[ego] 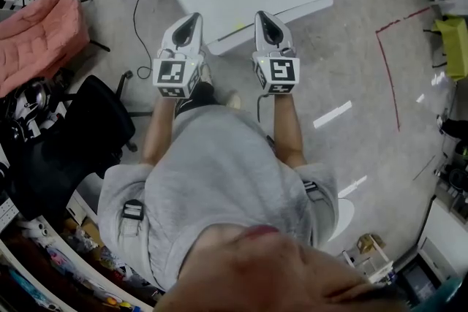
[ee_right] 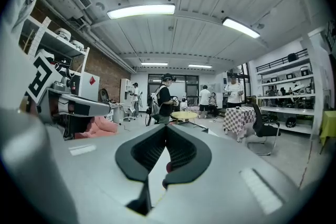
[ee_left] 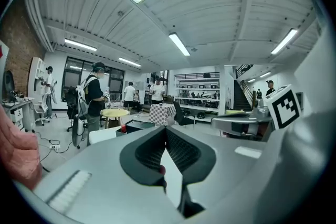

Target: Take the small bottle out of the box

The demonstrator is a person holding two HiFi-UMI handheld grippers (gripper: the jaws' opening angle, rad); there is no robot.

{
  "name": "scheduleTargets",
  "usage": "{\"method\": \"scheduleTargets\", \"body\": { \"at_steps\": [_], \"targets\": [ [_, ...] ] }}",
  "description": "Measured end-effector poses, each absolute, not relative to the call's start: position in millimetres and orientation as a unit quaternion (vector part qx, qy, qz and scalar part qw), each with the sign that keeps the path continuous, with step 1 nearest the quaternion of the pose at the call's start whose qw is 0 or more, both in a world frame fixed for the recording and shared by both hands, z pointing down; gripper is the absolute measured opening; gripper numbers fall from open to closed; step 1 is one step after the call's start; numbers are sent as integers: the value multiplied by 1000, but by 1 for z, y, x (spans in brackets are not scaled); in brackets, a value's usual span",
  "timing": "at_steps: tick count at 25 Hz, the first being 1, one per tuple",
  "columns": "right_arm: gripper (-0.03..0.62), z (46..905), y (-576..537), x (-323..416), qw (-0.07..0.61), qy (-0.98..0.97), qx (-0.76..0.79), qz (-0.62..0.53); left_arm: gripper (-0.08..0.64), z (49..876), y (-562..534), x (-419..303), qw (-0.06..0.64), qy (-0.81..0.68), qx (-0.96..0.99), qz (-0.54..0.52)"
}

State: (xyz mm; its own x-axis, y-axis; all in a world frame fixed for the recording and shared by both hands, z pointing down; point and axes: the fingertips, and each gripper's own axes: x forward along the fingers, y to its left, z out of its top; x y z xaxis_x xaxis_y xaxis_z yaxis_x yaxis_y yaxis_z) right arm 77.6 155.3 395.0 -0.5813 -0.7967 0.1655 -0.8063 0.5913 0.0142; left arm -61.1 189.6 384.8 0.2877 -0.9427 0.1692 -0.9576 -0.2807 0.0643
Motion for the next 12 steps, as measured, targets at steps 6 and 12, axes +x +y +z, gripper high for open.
{"method": "scheduleTargets", "body": {
  "at_steps": [6, 12],
  "targets": [
    [3, 388, 116, 32, 84, -891, 446, 25, 12, 379, 150, -104, 76, -599, 796, 46],
    [3, 385, 83, -11, 88, -890, 448, 19, 12, 376, 115, -149, 74, -599, 796, 39]
  ]
}}
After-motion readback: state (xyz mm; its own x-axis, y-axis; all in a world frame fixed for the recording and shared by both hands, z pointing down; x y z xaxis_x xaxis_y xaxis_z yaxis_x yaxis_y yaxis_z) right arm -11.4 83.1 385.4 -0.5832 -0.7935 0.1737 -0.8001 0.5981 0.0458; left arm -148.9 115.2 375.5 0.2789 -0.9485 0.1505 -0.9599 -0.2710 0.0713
